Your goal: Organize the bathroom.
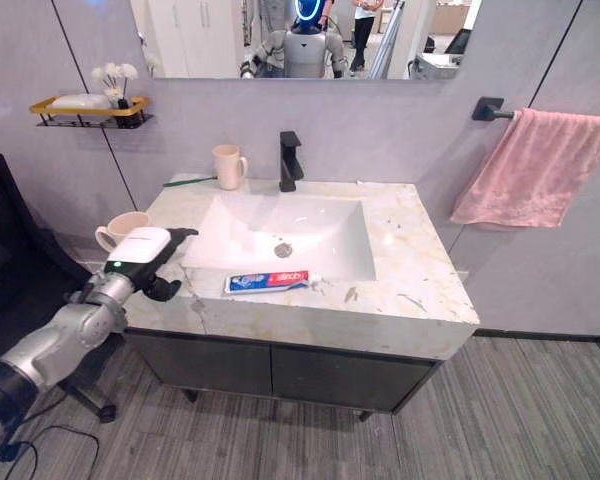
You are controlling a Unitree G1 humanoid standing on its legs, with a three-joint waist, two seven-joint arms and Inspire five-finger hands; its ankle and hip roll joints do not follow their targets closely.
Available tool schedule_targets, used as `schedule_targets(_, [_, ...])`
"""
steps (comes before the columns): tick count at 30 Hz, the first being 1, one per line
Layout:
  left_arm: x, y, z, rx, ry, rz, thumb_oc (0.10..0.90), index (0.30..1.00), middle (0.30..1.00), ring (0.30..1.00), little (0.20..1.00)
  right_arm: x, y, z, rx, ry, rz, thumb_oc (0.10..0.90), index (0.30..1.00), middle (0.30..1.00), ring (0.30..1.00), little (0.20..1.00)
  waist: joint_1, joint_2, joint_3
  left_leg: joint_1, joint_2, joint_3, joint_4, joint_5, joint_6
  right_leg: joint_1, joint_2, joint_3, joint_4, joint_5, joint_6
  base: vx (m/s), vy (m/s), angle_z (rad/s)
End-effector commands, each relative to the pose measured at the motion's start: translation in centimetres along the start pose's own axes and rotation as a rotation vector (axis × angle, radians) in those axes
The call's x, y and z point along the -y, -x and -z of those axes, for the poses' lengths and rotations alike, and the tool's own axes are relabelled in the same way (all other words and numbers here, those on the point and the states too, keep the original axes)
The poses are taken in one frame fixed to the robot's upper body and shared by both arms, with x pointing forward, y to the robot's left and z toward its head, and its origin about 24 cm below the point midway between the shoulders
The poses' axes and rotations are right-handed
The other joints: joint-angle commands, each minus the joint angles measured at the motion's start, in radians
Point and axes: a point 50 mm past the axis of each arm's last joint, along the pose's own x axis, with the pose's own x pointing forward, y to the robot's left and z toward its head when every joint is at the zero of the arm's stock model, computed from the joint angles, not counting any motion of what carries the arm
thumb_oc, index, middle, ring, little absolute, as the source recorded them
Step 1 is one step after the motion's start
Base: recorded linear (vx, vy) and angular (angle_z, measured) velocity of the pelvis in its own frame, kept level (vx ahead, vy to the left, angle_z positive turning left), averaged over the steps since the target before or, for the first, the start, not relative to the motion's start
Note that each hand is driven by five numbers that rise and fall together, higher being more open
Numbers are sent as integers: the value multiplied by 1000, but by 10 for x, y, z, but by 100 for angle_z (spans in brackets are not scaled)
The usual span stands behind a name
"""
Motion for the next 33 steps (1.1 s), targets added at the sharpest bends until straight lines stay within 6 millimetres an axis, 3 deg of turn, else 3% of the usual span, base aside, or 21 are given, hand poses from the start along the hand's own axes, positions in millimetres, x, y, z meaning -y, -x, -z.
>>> schedule_targets(1, [-89,-13,-4,103,-100,-326,800,900,900,900,900,22,-1,16,-72,-39,47,800,900,900,900,900,-4,18,19,-37,10,10,108,-58,24,-18,4,24,128,-87,87,-23,-17,6])
schedule_targets(14, [-114,-14,-25,180,-100,-299,800,900,900,900,900,22,-2,23,-88,-43,41,800,900,900,900,900,-17,25,15,-28,29,-8,76,-38,9,-17,18,20,120,-87,82,-14,-48,1])
schedule_targets(25, [-134,-12,-30,207,-106,-303,800,900,900,900,900,20,-2,22,-77,-47,32,800,900,900,900,900,-14,26,15,-35,29,-2,99,-46,7,-13,18,8,118,-91,76,-18,-24,0])
schedule_targets(30, [-140,-9,-28,229,-101,-304,800,900,900,900,900,20,-2,19,-69,-54,39,800,900,900,900,900,-9,14,14,-53,39,12,158,-56,-4,-7,27,-4,118,-95,62,-70,-110,4])
schedule_targets(33, [-147,-7,-33,265,-95,-315,800,900,900,900,900,23,-2,23,-80,-91,44,800,900,900,900,900,13,-10,24,-112,46,-46,233,-56,-17,16,37,-15,106,-89,46,-80,-136,16])
